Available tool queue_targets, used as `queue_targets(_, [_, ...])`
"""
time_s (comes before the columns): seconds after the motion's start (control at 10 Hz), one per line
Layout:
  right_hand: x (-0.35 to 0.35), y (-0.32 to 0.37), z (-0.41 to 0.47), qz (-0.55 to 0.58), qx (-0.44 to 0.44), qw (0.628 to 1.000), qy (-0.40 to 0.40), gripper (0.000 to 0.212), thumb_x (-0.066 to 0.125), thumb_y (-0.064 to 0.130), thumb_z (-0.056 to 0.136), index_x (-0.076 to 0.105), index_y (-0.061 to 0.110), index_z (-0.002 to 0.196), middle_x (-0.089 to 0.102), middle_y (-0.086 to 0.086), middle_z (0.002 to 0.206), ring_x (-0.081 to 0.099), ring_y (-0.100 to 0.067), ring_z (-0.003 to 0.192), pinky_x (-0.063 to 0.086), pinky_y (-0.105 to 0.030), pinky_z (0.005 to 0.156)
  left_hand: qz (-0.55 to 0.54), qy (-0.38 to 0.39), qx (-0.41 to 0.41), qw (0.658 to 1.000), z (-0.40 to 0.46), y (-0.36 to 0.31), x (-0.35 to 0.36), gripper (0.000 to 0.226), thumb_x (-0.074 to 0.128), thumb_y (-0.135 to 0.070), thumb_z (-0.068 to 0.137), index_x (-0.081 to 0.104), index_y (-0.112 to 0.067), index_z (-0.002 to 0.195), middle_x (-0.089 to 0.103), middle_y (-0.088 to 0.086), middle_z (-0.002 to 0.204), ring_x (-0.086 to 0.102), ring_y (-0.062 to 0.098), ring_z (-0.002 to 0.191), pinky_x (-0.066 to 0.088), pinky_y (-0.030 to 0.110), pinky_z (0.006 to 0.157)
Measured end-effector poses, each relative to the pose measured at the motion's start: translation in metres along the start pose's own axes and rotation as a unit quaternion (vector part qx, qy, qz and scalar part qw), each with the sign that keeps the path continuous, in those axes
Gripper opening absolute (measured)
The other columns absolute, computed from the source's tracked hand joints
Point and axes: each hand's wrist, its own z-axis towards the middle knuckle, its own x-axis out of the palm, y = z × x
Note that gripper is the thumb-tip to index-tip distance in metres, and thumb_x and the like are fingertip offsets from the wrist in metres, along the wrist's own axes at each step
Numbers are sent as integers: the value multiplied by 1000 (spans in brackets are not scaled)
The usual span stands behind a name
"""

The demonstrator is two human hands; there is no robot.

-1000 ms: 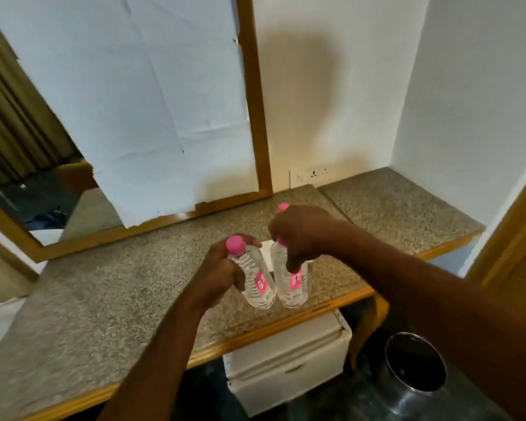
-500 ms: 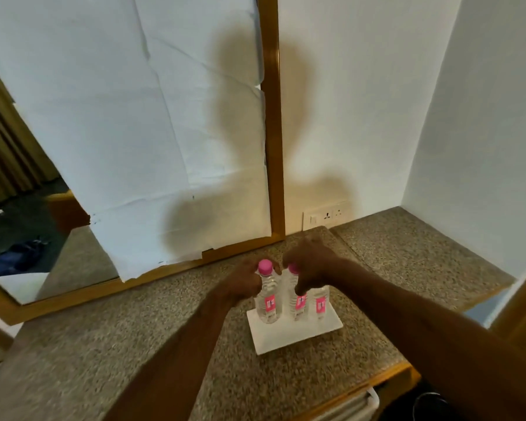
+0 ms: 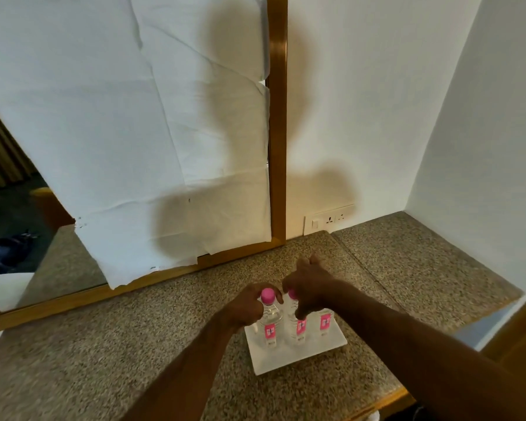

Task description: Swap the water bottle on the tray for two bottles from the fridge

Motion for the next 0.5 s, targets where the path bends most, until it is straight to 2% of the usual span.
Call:
queue_targets(0.1, [-1, -2, 4, -1, -4, 1000, -1, 59, 78, 46, 68, 58, 26, 120, 58, -6, 126, 30, -33, 130, 13, -57, 108, -1, 3, 6, 1000, 0, 4, -3, 54, 45, 28, 63, 69, -8, 96, 65, 13, 115, 58, 28, 114, 49, 60, 96])
queue_targets(0.2, [-6, -7, 10, 23, -1, 1000, 15, 59, 78, 44, 70, 57, 26, 121, 56, -8, 129, 27, -34, 133, 10, -60, 109, 6, 6, 10, 1000, 6, 7, -7, 53, 50, 27, 67, 68, -10, 101, 65, 11, 117, 58, 25, 115, 50, 56, 98])
queue_targets(0.3, [-39, -23, 3, 12, -17, 999, -40, 61, 78, 43, 70, 55, 26, 124, 56, -8, 131, 25, -35, 135, 8, -60, 110, 57, -22, 41, 997, 6, -28, -25, 66, 55, 22, 73, 60, -19, 124, 62, 5, 128, 56, 12, 119, 53, 33, 96])
queue_targets(0.4, [-46, -27, 7, 49, -18, 998, -37, 68, 80, 42, 68, 50, 27, 127, 55, -8, 133, 26, -35, 135, 8, -59, 110, 109, -2, 56, 992, 16, -33, -33, 76, 54, 19, 78, 44, -22, 141, 55, 5, 140, 50, 7, 124, 47, 15, 93])
queue_targets(0.5, [-74, -46, -1, 43, -15, 998, -46, 80, 82, 43, 66, 44, 25, 134, 54, -7, 136, 33, -33, 133, 14, -58, 111, 182, -20, 77, 980, 23, -71, -43, 65, 56, 3, 87, 38, -21, 145, 49, 8, 146, 47, 14, 129, 43, 17, 100])
